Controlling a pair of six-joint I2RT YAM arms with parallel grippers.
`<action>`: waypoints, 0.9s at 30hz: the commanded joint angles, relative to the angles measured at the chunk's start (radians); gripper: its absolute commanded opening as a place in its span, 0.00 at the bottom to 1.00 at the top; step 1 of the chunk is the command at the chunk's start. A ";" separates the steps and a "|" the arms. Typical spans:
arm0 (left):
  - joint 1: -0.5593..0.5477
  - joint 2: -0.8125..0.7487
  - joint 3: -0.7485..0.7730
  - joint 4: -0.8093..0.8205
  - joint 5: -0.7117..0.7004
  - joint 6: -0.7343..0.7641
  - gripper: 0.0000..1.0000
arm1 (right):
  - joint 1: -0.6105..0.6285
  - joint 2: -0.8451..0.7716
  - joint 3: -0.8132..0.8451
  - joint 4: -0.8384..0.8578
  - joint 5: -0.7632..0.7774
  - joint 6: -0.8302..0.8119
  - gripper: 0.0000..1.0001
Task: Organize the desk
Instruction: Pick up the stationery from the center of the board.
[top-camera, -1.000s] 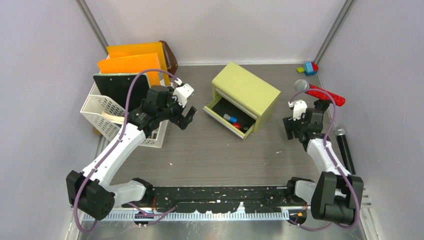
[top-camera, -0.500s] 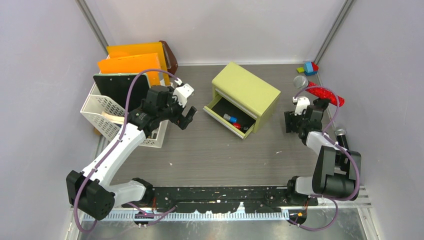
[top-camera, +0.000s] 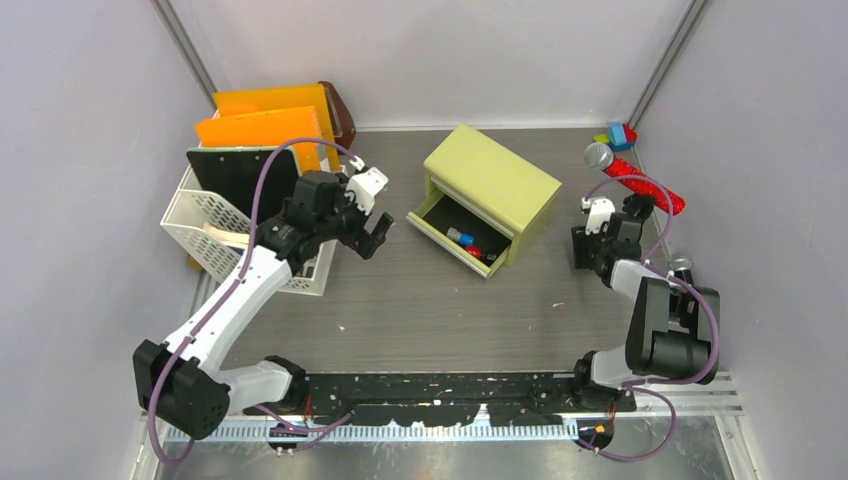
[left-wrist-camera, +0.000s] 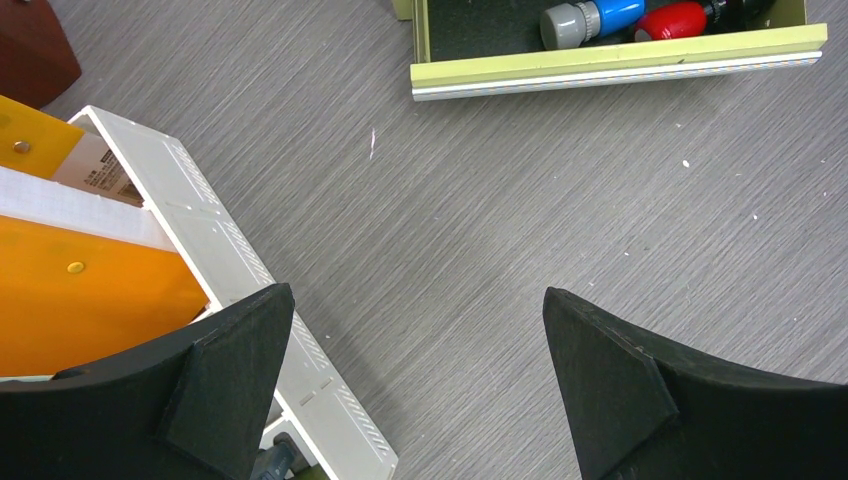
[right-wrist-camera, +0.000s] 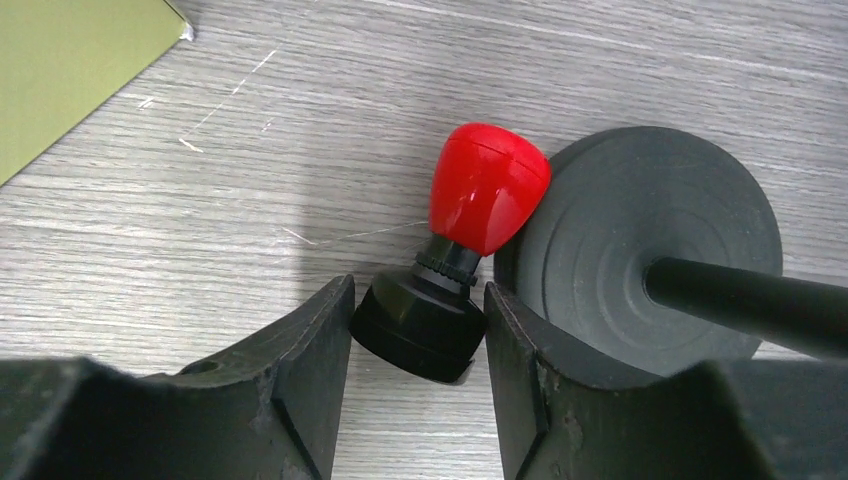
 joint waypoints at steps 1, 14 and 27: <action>0.000 -0.006 -0.002 0.038 -0.002 0.016 1.00 | -0.008 -0.010 0.026 -0.019 -0.037 -0.024 0.49; 0.000 -0.011 -0.003 0.040 0.001 0.018 1.00 | -0.006 -0.322 0.017 -0.341 -0.141 -0.145 0.25; 0.000 0.017 0.027 0.034 0.012 0.009 1.00 | -0.006 -0.587 0.364 -1.139 -0.492 -0.400 0.26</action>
